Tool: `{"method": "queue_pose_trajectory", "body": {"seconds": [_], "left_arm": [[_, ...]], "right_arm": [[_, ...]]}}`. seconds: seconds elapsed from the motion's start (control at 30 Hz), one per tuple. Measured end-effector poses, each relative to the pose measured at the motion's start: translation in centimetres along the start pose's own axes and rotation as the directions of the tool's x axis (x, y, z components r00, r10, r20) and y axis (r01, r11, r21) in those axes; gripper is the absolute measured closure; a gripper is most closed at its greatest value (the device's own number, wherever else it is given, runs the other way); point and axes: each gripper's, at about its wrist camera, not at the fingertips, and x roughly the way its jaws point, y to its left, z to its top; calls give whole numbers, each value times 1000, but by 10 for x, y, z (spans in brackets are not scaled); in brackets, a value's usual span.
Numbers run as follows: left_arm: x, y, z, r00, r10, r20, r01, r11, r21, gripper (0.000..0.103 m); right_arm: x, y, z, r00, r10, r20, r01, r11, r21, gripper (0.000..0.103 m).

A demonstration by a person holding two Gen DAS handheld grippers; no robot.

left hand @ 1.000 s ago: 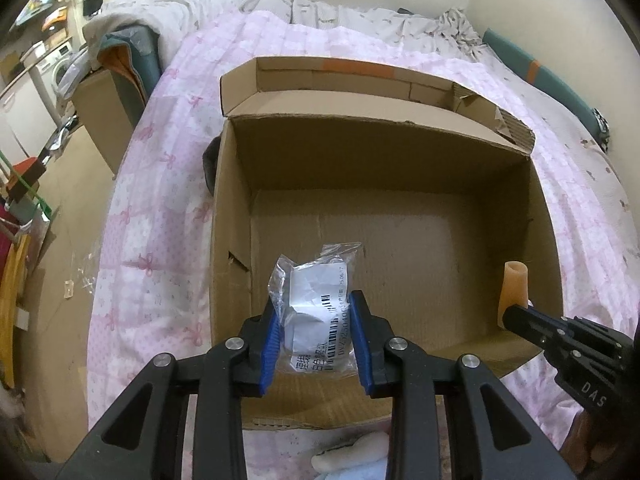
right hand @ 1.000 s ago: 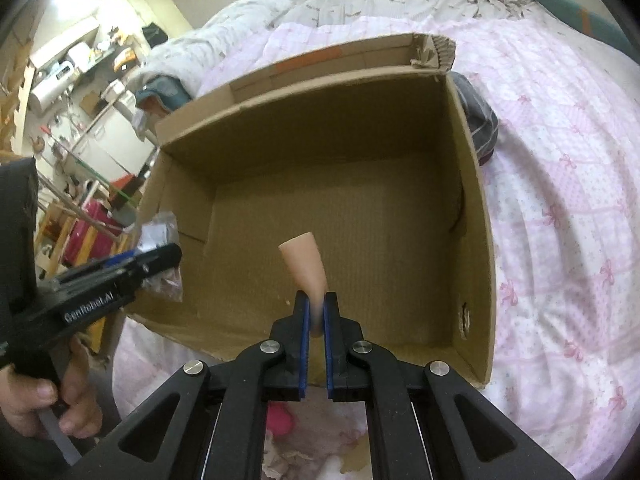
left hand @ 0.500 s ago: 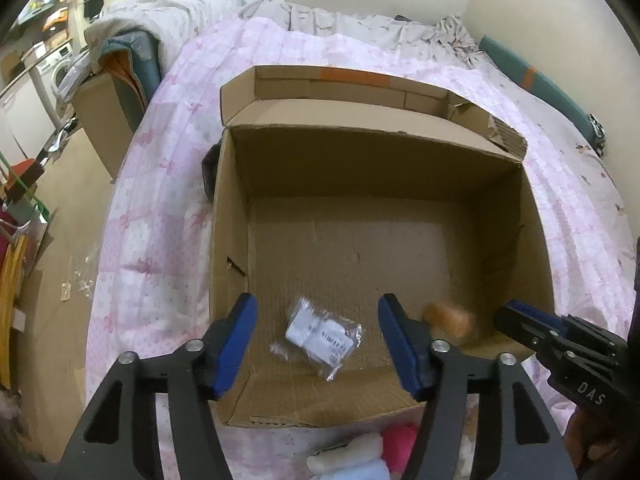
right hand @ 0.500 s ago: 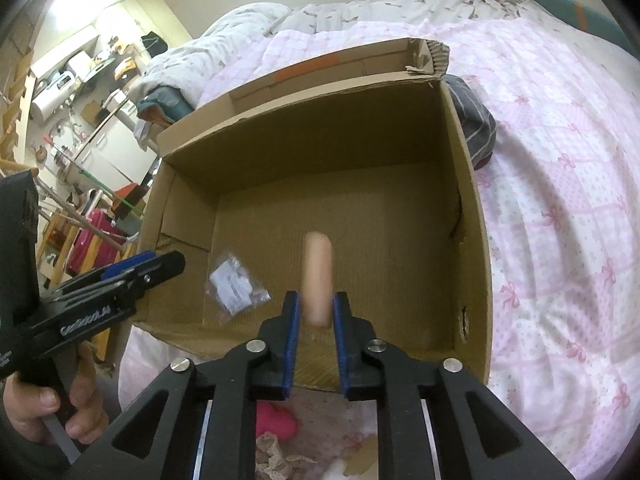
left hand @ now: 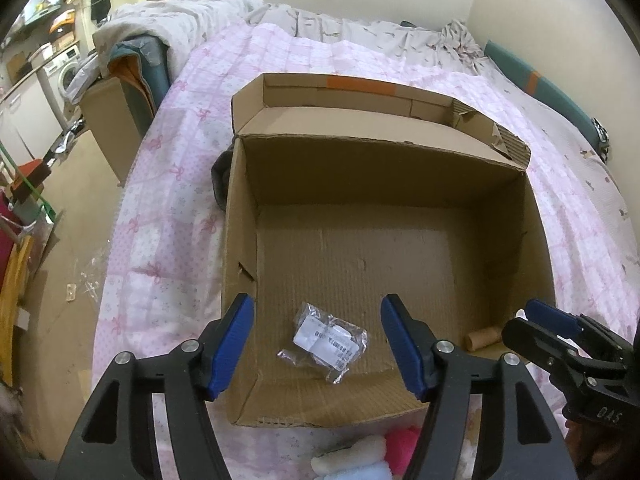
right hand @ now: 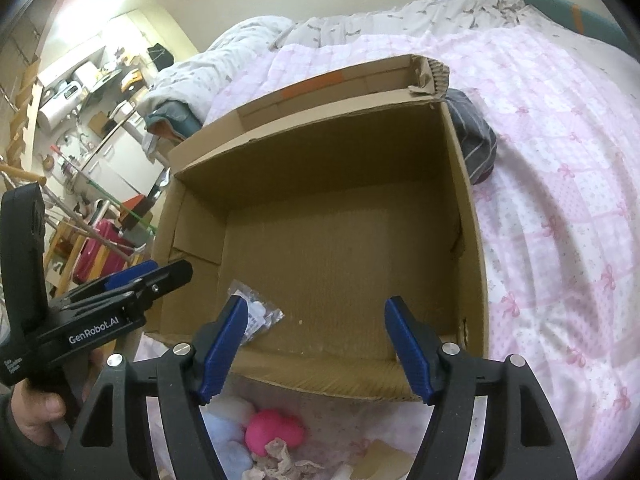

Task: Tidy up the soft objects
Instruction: 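Move both tools back from the box to the remaining items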

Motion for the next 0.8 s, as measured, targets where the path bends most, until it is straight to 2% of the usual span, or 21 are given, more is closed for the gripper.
{"method": "queue_pose_trajectory", "body": {"seconds": [0.2,0.37,0.43,0.57,0.8], "left_arm": [[-11,2,-2,1000,-15,24,15,1000,-22,40],[-32,7,-3,997,-31,72,34,998,-52,40],[-42,9,-4,996,-29,89,34,998,-56,40],[-55,16,-10,997,-12,78,17,998,-58,40],[-76,28,-29,998,0,68,5,997,-73,40]], "right_arm": [[-7,5,-1,1000,4,18,-4,1000,-18,28],[-20,8,-5,999,29,38,-29,999,-13,5],[-29,11,-6,997,47,59,-46,999,-16,0],[-45,13,-10,994,72,88,-72,997,-11,0],[-72,23,-21,993,28,116,-23,999,-41,0]]}}
